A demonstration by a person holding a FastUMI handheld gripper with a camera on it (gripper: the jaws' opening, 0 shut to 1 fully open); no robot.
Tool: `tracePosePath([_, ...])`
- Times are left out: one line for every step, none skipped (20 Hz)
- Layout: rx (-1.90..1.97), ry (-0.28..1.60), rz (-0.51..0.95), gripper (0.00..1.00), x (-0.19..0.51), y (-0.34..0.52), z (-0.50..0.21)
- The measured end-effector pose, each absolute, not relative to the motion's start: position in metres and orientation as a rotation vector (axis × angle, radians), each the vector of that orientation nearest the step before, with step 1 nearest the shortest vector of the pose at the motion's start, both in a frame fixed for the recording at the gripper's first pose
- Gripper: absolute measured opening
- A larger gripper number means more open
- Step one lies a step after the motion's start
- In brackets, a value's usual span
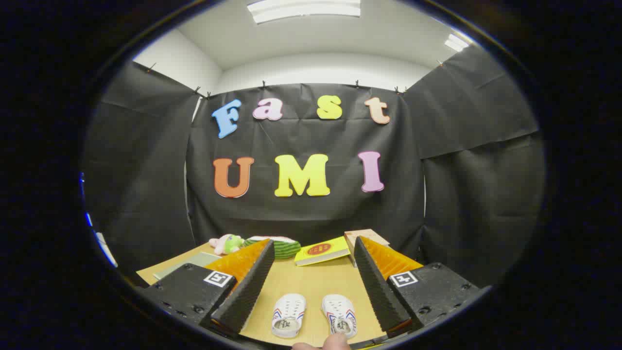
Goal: Open the storage box then place both shoes into the box .Put the left shoe in first, then the right shoe, with the right side of both shoes facing outward in a uniform manner.
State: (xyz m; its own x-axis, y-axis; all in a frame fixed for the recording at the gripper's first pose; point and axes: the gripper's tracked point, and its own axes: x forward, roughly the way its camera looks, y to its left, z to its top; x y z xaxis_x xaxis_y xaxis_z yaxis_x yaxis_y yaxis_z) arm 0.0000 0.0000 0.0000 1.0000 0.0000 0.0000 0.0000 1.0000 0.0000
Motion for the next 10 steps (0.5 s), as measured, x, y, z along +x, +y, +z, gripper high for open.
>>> tracePosePath([-0.004,-0.002,0.000,1.00,0.000,0.000,0.002])
tracePosePath([-0.008,-0.004,0.000,1.00,0.001,0.001,0.002])
tracePosePath([-0.010,-0.006,0.001,1.00,0.001,0.002,0.004])
tracePosePath([-0.011,-0.003,0.009,1.00,0.001,0.004,0.002])
tracePosePath([-0.009,0.000,0.017,1.00,0.001,0.006,0.002])
tracePosePath([-0.006,0.004,0.022,1.00,0.001,0.008,0.002])
tracePosePath([-0.006,0.007,0.028,1.00,0.003,0.009,0.002])
tracePosePath([-0.006,0.009,0.031,1.00,0.003,0.010,0.001])
tracePosePath([-0.005,0.013,0.035,1.00,0.002,0.011,0.001])
tracePosePath([-0.003,0.021,0.041,1.00,0.003,0.013,-0.002])
